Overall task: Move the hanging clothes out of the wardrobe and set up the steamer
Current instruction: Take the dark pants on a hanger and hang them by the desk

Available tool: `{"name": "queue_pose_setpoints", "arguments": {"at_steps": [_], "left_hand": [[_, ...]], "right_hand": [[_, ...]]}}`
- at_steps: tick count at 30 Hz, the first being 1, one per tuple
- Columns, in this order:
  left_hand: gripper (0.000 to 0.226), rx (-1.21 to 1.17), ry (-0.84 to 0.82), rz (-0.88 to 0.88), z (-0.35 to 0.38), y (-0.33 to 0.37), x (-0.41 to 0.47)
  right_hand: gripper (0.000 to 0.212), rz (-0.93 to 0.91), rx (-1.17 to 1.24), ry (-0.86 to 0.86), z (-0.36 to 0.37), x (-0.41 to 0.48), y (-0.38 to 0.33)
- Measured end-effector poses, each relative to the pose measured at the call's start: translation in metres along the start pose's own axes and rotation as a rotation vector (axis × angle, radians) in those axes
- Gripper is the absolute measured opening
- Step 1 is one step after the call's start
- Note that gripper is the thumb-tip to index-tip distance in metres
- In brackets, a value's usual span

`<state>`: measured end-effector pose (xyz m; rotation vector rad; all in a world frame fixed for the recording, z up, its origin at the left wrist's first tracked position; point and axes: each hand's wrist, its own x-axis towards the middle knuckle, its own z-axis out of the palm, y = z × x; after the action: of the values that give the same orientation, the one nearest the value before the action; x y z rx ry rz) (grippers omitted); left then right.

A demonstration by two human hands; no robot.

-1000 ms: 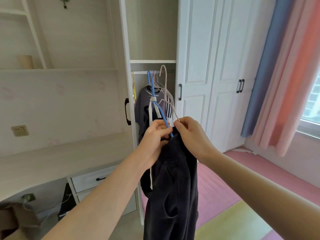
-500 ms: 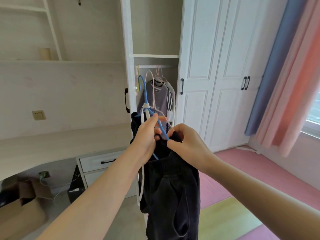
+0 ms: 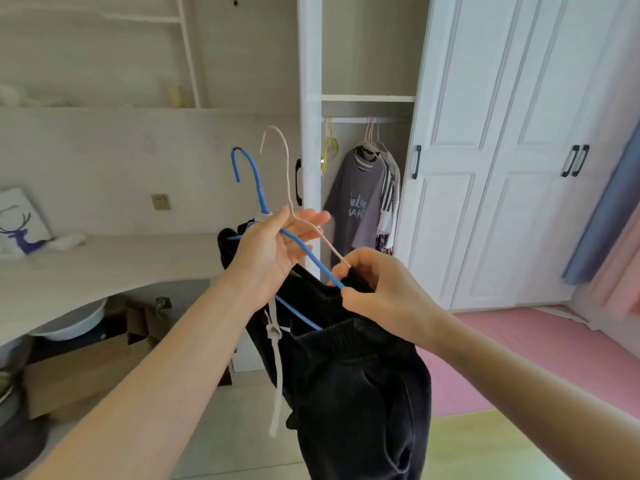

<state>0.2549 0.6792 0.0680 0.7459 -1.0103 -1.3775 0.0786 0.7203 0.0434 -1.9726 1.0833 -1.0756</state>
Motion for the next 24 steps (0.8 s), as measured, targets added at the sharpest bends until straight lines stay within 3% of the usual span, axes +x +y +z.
{"name": "queue_pose_setpoints", "arguments": {"at_steps": [11,24], "left_hand": [[0.034,0.131,0.177,0.194,-0.063,0.066,-0.024],[0.035,0.169,0.414,0.283,-0.218,0.121,-0.046]], "right_hand": [[0.015,-0.195,0.018,-0.134,0.057,0.067,-0.028],[0.016,-0.295,0.014,-0.31,0.203,0.152,-0.068]]}}
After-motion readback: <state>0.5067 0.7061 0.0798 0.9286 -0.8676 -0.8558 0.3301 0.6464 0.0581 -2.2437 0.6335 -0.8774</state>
